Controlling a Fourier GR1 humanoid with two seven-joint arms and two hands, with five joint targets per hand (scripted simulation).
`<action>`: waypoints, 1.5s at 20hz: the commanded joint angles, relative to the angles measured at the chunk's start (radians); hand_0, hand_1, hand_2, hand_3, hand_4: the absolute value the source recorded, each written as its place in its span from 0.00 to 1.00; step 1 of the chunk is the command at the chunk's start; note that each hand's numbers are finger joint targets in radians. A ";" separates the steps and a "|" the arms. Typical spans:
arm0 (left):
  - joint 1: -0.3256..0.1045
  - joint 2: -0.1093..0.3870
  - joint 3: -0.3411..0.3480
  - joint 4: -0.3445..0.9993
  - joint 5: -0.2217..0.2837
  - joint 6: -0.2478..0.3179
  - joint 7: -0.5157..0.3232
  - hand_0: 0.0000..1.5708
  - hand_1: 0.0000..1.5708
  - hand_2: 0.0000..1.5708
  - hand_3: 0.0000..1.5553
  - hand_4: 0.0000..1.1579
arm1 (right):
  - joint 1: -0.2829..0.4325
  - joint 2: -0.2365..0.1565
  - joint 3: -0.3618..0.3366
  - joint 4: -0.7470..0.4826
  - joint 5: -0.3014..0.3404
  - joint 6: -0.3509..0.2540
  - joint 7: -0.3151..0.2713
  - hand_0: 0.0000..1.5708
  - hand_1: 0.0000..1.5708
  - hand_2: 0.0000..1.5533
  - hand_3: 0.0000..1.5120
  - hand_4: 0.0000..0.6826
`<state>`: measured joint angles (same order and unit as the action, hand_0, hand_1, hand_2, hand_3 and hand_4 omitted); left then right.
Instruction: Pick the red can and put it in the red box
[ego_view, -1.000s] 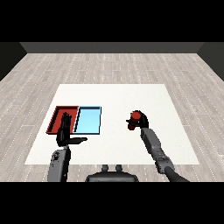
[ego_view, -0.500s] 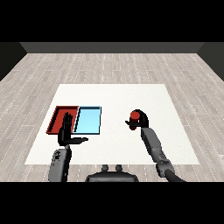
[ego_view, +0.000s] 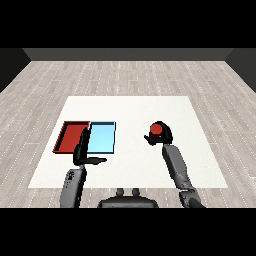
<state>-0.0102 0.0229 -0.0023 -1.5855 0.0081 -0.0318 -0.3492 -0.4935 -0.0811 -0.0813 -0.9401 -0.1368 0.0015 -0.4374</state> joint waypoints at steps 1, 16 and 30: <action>-0.049 -0.022 -0.059 0.076 0.000 -0.016 0.002 0.00 0.00 0.00 0.00 0.00 | 0.005 0.044 0.019 -0.085 0.003 -0.049 0.035 0.92 0.92 0.93 0.94 0.95; -0.160 -0.023 -0.303 0.053 0.060 0.158 0.152 0.00 0.00 0.00 0.00 0.00 | 0.170 0.081 0.354 -0.368 -0.032 -0.291 0.089 0.90 0.90 0.92 0.94 0.96; -0.291 -0.023 -0.457 0.243 0.122 0.322 0.100 0.00 0.00 0.00 0.00 0.00 | 0.057 0.081 0.462 -0.374 -0.106 -0.373 0.124 0.89 0.89 0.92 0.93 0.90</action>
<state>-0.2857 0.0001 -0.4262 -1.4042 0.1145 0.2637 -0.2185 -0.4298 -0.0004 0.3401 -1.2881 -0.2227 -0.3370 -0.3376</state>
